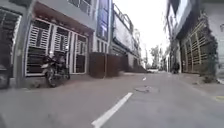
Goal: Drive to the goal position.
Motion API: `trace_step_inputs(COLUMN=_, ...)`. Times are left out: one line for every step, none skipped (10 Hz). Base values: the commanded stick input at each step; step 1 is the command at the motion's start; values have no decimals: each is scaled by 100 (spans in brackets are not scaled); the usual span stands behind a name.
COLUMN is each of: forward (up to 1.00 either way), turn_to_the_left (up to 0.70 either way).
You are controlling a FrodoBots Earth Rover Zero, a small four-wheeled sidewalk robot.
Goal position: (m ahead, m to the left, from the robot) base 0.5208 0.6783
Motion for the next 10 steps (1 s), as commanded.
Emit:
trace_step_inputs(forward=-100, turn_to_the_left=40)
trace_step_inputs(forward=-100, turn_to_the_left=40)
trace_step_inputs(forward=-100, turn_to_the_left=40)
trace_step_inputs(forward=-100, turn_to_the_left=40)
trace_step_inputs(forward=-100, turn_to_the_left=40)
trace_step_inputs(forward=-100, turn_to_the_left=40)
trace_step_inputs(forward=-100, turn_to_the_left=40)
trace_step_inputs(forward=-100, turn_to_the_left=40)
trace_step_inputs(forward=-100, turn_to_the_left=40)
trace_step_inputs(forward=-65, turn_to_the_left=26)
